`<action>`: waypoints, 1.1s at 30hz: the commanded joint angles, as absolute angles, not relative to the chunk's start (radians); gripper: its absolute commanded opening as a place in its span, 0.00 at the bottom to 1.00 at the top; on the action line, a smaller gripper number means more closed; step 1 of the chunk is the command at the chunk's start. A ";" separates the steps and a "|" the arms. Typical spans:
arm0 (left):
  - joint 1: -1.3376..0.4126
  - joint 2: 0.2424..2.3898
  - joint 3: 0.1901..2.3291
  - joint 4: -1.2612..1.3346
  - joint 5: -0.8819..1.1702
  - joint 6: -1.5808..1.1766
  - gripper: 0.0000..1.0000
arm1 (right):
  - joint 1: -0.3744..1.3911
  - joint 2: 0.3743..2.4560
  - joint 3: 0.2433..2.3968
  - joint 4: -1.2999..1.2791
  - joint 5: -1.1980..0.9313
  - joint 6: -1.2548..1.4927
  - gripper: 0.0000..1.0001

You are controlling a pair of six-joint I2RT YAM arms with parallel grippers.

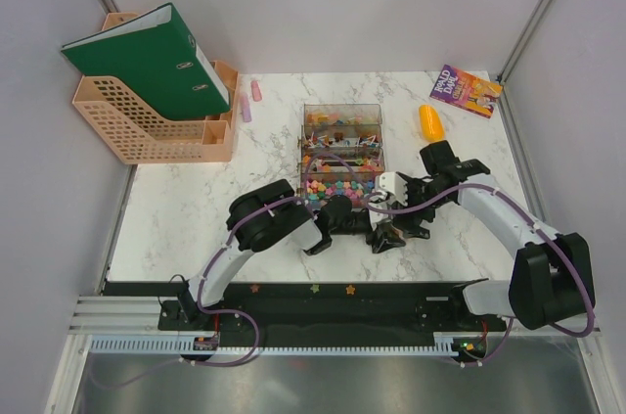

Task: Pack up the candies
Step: Close the bottle lid on the packing bottle.

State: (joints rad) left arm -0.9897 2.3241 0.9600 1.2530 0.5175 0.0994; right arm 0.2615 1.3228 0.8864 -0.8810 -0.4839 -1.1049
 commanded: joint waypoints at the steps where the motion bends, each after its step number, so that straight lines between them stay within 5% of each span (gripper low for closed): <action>1: -0.959 2.445 0.891 0.845 0.416 0.147 0.02 | 0.224 1.316 0.864 -1.054 -0.396 -1.098 0.98; 19: -0.953 2.459 0.911 0.793 0.410 0.163 0.02 | 0.146 1.249 0.847 -1.195 -0.367 -1.149 0.98; 25: -0.953 2.459 0.913 0.776 0.413 0.179 0.02 | -0.026 1.262 1.008 -1.265 -0.477 -1.237 0.98; 33: -0.953 2.468 0.922 0.764 0.417 0.183 0.02 | -0.018 1.319 1.135 -1.333 -0.574 -1.419 0.98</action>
